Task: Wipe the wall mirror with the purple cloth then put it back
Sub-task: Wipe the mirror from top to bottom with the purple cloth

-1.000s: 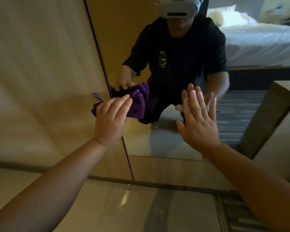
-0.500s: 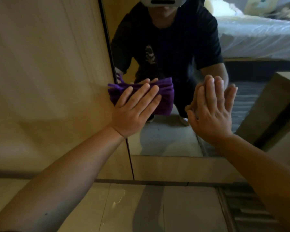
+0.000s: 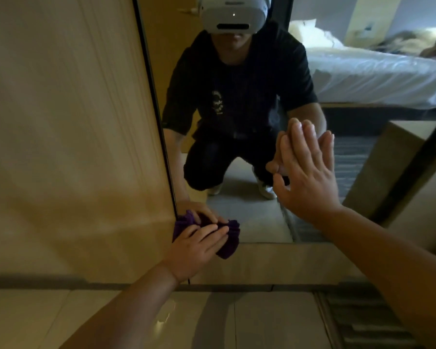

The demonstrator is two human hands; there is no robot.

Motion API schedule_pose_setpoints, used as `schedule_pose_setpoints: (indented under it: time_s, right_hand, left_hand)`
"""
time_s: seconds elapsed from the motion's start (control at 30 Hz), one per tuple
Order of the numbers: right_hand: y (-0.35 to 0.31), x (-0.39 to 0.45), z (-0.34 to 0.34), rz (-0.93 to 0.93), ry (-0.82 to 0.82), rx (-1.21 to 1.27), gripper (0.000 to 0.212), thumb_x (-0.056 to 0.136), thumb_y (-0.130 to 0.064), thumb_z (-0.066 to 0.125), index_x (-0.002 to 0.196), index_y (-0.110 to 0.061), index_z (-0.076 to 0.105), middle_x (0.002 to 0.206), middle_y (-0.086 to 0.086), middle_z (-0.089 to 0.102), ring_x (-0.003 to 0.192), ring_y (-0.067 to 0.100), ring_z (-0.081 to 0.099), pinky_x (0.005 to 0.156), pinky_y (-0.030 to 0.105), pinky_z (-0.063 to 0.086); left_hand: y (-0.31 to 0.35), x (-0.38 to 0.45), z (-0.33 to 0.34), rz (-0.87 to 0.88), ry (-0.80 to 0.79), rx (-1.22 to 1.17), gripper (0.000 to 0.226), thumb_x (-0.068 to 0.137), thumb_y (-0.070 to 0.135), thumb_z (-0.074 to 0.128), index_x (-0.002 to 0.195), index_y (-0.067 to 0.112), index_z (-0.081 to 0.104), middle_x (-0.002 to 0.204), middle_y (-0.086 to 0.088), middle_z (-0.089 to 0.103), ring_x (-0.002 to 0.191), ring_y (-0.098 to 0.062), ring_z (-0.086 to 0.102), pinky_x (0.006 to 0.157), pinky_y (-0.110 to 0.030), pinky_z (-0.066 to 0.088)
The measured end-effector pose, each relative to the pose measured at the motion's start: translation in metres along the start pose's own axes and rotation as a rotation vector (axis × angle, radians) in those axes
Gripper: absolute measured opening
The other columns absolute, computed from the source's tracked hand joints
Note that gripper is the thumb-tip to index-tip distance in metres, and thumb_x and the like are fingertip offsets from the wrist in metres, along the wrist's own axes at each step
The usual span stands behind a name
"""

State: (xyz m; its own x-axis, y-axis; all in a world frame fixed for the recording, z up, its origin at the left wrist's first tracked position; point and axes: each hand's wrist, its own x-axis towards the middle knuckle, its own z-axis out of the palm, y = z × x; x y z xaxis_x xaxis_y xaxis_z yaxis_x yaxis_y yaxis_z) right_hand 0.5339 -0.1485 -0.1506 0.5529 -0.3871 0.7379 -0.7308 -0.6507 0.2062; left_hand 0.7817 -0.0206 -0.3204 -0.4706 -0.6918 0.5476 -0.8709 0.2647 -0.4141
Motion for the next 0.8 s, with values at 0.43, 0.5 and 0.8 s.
schedule_pose_setpoints:
  time_s: [0.43, 0.5, 0.8]
  right_hand:
    - [0.069, -0.013, -0.017, 0.062, 0.049, 0.005, 0.077, 0.096, -0.035, 0.050, 0.157, -0.012, 0.010, 0.164, 0.010, -0.006, 0.152, 0.029, -0.010, 0.119, 0.059, -0.006]
    - [0.075, -0.011, -0.004, 0.044, 0.106, -0.009, 0.078, 0.095, -0.032, 0.052, 0.157, -0.012, 0.009, 0.163, 0.011, -0.002, 0.152, 0.029, -0.009, 0.119, 0.062, -0.001]
    - [0.078, -0.012, 0.013, 0.006, 0.232, 0.055, 0.078, 0.093, -0.029, 0.053, 0.157, -0.012, 0.011, 0.165, 0.007, -0.005, 0.152, 0.027, -0.009, 0.111, 0.071, 0.010]
  left_hand:
    - [-0.075, 0.229, -0.162, -0.156, 0.688, 0.156, 0.030, 0.098, 0.007, 0.060, 0.127, 0.008, 0.065, 0.135, -0.007, 0.061, 0.123, -0.027, 0.056, 0.096, -0.046, 0.048]
    - [-0.075, 0.242, -0.153, -0.164, 0.643, 0.227, 0.033, 0.101, 0.011, 0.052, 0.132, 0.010, 0.062, 0.141, -0.008, 0.057, 0.130, -0.029, 0.053, 0.103, -0.046, 0.045]
    - [-0.066, 0.216, -0.114, -0.068, 0.591, 0.324, 0.044, 0.098, 0.012, 0.056, 0.142, 0.010, 0.053, 0.147, -0.010, 0.050, 0.137, -0.030, 0.046, 0.111, -0.048, 0.039]
